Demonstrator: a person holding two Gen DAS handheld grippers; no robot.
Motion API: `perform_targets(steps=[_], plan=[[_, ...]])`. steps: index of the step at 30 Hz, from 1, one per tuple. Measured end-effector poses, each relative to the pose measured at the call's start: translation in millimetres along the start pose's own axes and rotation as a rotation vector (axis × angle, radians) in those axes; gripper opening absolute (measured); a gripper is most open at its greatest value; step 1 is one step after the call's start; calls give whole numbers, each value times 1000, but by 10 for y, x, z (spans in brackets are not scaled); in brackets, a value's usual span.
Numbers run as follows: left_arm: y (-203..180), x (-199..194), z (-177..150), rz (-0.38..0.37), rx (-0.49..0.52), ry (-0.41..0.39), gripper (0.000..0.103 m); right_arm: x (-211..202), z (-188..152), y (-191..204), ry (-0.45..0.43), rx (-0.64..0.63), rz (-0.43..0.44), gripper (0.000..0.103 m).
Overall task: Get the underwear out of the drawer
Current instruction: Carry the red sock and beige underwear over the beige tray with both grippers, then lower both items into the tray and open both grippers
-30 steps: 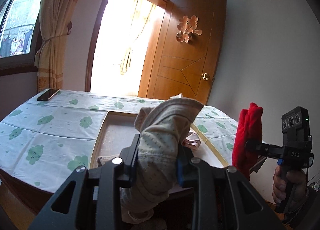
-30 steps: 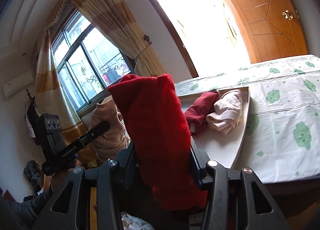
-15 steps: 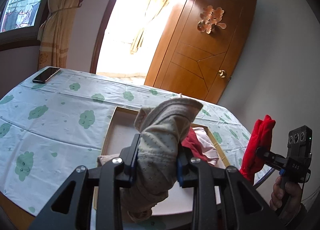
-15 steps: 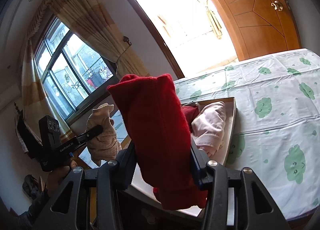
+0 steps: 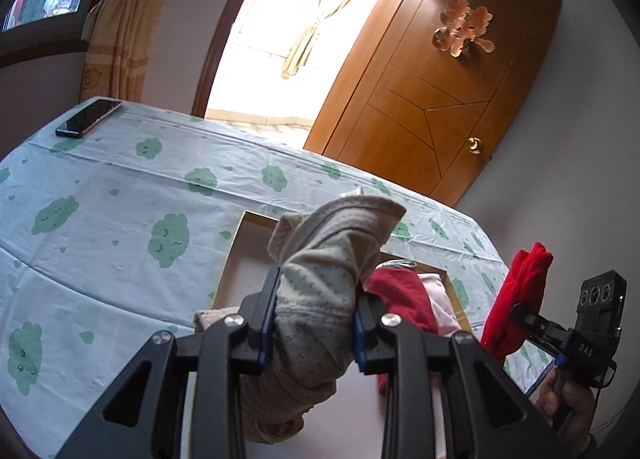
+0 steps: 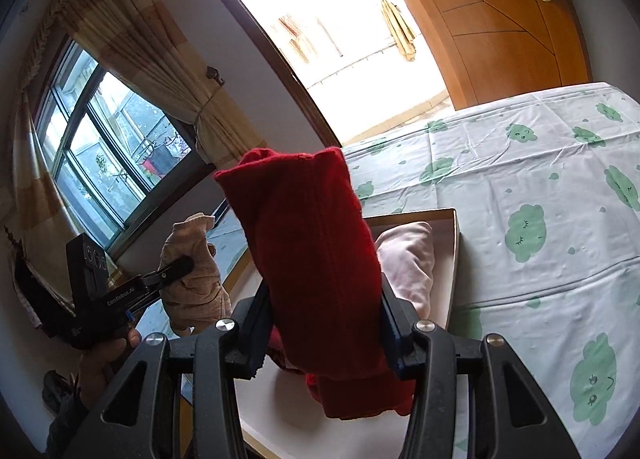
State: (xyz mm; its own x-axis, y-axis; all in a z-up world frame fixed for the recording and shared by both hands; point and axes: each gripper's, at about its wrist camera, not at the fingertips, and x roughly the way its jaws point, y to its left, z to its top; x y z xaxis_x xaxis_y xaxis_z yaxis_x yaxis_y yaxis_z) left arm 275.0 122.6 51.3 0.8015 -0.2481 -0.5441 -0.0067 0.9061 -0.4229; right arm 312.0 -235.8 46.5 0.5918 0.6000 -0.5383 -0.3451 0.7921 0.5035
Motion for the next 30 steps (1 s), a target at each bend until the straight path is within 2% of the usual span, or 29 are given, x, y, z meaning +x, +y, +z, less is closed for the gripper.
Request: perform_targets(steps=[11,18,20,21,22,23,26,30], plan=[[159,329,160,-21,-125,44,28,366,91,-118,65,47,-50,50],[22,464,188,-3,-85,66,31,439,89,-161,59,50,-77,53],[9,513,163,7,-83,88,36,440,84,-188,52,58,-83,63],[9,511,146,12,-88,84,36,429,76,-190,46,60,-83,72],[11,507,136,5,-87,84,43,431,73,-198,44,59,-81,80],[7,501,123,0,-87,86,51,420,64,-199,41,56,-79,83],[9,431,94,-4,-96,68,65,369,30,-186,27,36,-99,84],[-5,342,61,24,-75,46,69,272,-25,-225,9,48,-87,86]])
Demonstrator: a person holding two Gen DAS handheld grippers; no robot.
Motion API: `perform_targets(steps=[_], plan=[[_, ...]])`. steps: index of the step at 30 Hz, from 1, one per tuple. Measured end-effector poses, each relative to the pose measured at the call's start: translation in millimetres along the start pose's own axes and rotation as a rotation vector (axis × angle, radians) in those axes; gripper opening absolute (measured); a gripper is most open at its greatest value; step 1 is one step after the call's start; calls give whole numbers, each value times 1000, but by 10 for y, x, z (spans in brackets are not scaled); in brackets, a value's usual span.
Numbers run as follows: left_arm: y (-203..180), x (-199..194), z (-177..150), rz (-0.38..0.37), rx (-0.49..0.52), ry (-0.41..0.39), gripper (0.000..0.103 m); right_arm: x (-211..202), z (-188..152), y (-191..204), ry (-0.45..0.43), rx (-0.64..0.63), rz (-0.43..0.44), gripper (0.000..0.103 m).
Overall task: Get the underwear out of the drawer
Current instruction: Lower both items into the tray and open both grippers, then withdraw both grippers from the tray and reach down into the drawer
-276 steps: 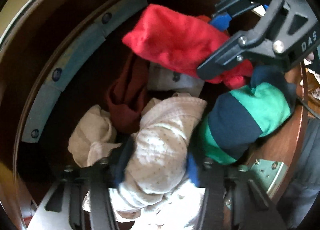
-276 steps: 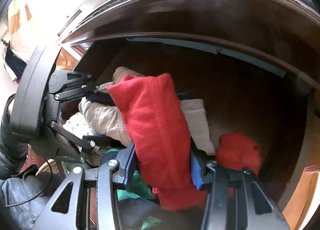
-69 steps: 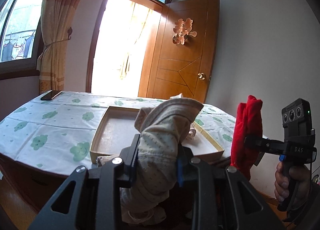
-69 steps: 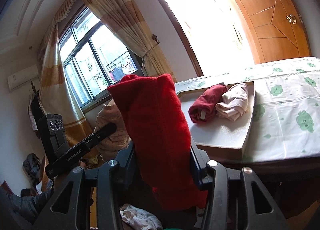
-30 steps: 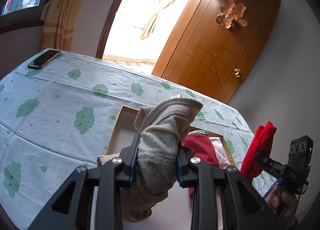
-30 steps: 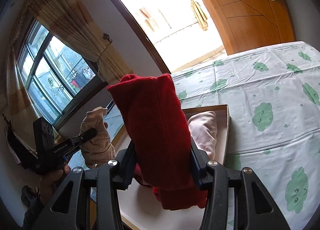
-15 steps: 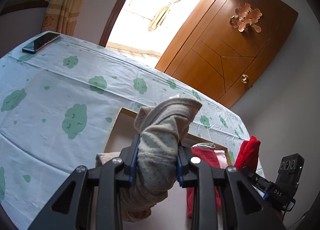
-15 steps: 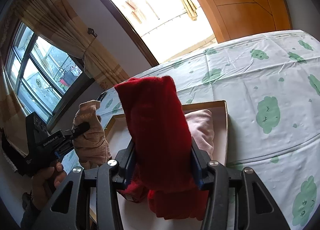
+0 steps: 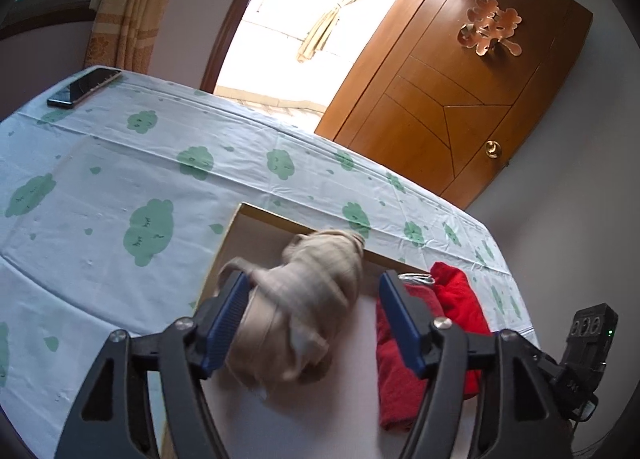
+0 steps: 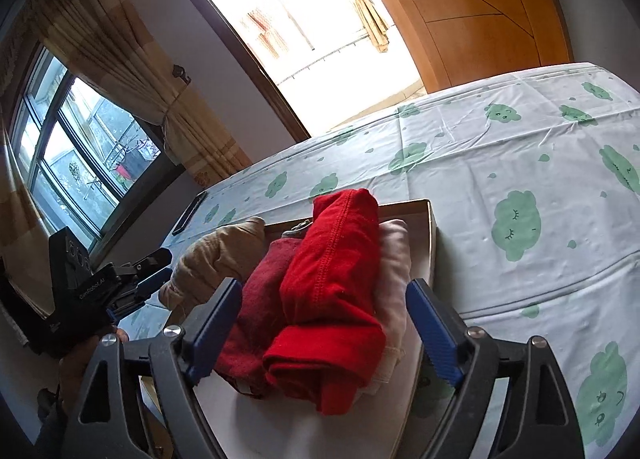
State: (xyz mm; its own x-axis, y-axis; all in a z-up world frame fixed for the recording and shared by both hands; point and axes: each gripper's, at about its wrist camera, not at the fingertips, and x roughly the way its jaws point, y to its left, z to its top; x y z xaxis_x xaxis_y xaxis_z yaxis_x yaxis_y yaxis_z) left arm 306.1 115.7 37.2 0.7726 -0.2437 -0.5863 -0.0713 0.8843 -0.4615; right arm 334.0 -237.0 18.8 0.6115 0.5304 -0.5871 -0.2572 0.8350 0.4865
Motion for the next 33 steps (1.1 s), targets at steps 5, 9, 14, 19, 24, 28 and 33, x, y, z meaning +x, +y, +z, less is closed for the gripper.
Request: perform_targets(steps=[5,9,14,19,24,28,33], plan=[[47,-127,-140,-32,-7,-6,69,-226,-156,-64,-22,26,19,88],[37,-216,-310,-41,27,-9,69,-380,-345,-97,-15,50,54,88],[15,-441,-509,-70,60,-38,69,-615,-601,-114,-39,47,75,88],[-33,-708,-714,-97,104,-69,69,-852,-855,-81,-64,21,101,89],[-91,-927,-1019,-120,157,-72,69,-981,-1141,-72,-53,-6,111,89],[-120,-1012,-1262,-135,193,-54,69,-1038,-1356,-86,-32,-21,109,89],[-140,-1092,-1600,-140,245,-26,69,-1084,-1599,-107,3,-43,105,90]])
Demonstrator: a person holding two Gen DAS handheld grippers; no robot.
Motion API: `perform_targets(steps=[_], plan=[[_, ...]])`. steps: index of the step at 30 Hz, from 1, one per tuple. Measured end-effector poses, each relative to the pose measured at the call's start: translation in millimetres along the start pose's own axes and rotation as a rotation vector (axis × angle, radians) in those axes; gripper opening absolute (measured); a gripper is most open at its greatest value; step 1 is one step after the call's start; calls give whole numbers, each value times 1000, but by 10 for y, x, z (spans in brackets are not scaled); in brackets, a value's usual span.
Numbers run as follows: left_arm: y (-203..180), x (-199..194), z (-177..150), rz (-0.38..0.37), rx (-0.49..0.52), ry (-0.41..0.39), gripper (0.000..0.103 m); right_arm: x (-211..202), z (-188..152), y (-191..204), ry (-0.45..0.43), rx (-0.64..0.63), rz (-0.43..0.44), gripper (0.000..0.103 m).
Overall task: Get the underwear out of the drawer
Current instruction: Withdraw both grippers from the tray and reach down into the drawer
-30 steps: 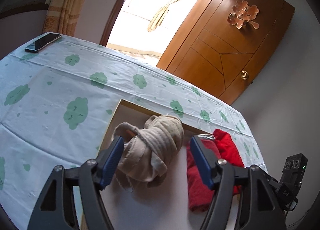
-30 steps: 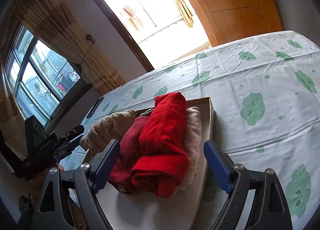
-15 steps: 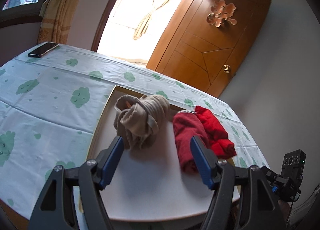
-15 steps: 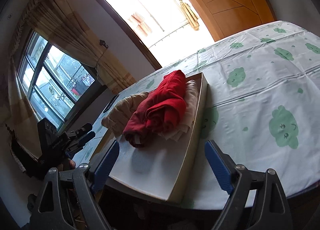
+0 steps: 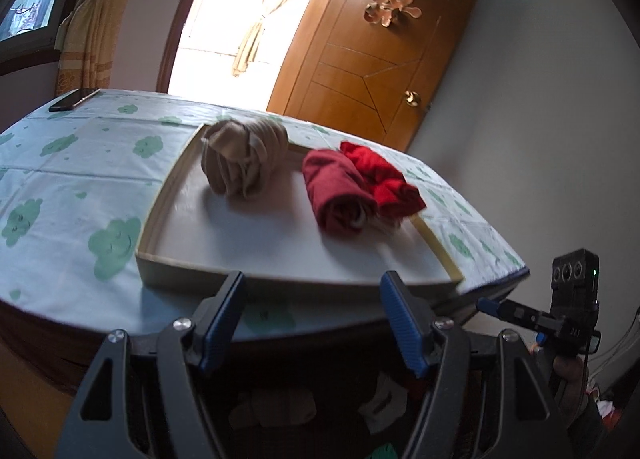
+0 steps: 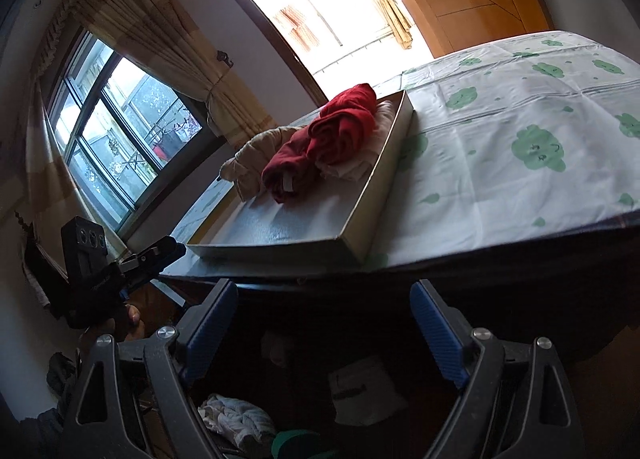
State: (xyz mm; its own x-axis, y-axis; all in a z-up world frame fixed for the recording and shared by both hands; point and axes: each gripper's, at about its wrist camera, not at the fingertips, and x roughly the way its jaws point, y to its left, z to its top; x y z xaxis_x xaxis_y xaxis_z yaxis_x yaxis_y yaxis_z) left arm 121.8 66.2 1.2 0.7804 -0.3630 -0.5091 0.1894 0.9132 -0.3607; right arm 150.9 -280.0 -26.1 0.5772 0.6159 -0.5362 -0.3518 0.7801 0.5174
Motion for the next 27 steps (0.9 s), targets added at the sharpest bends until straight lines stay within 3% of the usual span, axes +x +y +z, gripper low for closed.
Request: perform_targets(steps=[7,13,23,27], plan=[[-43,-28,-442,-5,82,111,69,-85,-342,6,50,-19,0,90],[11,-58,-628,17,139,202,69,-157,-543,28,57,-40,-2,90],[-18,-49,-937,37,315,377,69,-207,-827,117,120,-85,12,90],[-81,-11,-1110,19,391,457,69,-211,-943,197,138,-143,-28,90]])
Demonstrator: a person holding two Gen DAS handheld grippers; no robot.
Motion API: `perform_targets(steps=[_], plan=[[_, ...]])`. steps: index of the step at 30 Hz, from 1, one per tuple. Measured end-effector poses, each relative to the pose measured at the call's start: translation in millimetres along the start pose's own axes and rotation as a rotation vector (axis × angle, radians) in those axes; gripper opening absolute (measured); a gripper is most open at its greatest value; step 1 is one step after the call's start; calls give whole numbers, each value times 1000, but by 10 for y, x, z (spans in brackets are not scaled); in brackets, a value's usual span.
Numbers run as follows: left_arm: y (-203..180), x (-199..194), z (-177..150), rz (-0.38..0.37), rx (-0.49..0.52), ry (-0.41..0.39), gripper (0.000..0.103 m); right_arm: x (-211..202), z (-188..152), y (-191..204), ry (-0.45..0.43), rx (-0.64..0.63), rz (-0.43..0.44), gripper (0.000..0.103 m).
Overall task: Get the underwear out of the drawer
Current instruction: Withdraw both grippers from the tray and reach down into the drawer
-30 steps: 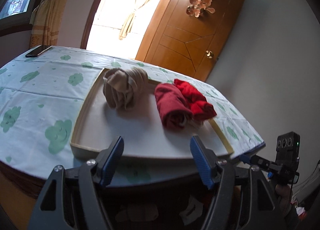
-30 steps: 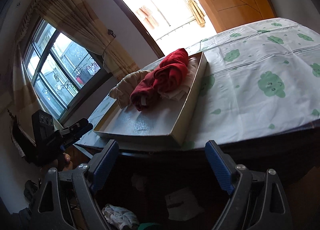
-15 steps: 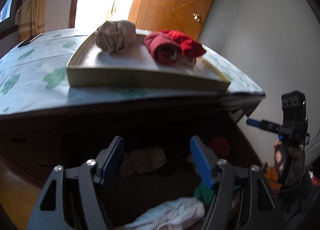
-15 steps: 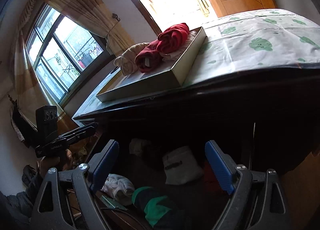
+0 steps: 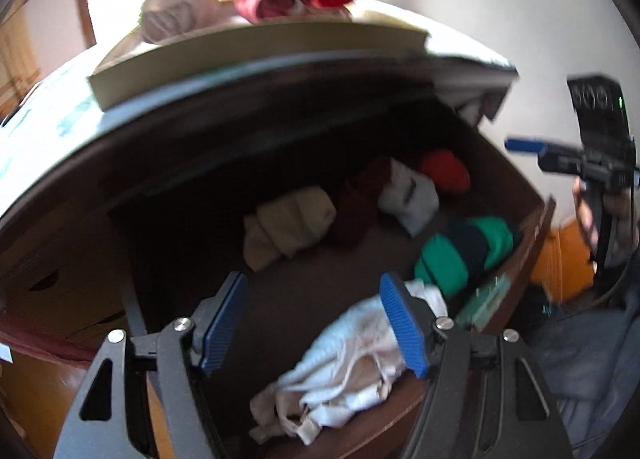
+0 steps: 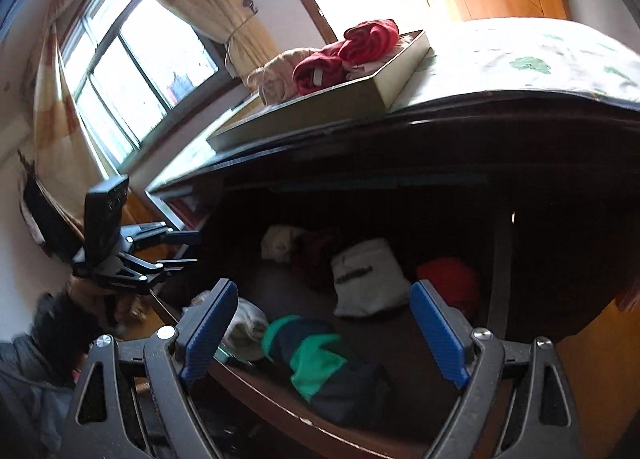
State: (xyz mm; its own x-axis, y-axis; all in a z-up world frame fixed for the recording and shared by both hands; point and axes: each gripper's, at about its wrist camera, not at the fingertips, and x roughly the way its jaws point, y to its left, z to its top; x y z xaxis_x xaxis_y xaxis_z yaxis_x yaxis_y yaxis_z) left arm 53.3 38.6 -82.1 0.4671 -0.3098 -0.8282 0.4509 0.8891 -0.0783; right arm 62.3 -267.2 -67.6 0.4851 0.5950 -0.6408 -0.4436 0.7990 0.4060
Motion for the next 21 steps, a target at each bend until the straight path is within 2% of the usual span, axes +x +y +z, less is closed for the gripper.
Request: perform_targets(steps=[7,16,18,21], plan=[[-126,170,-74,-56,125,151,69,51,-83,50,16,-12,19,90],[-83,343,7,-110,216,306,69,145,-133,81,34,-8,26,90],[-92,407,29,-162,227,355,69,163,-143,67,36,-2,27,89],[-143,489,43,-200,268,414,69,187,-160,40,41,5,23,90]])
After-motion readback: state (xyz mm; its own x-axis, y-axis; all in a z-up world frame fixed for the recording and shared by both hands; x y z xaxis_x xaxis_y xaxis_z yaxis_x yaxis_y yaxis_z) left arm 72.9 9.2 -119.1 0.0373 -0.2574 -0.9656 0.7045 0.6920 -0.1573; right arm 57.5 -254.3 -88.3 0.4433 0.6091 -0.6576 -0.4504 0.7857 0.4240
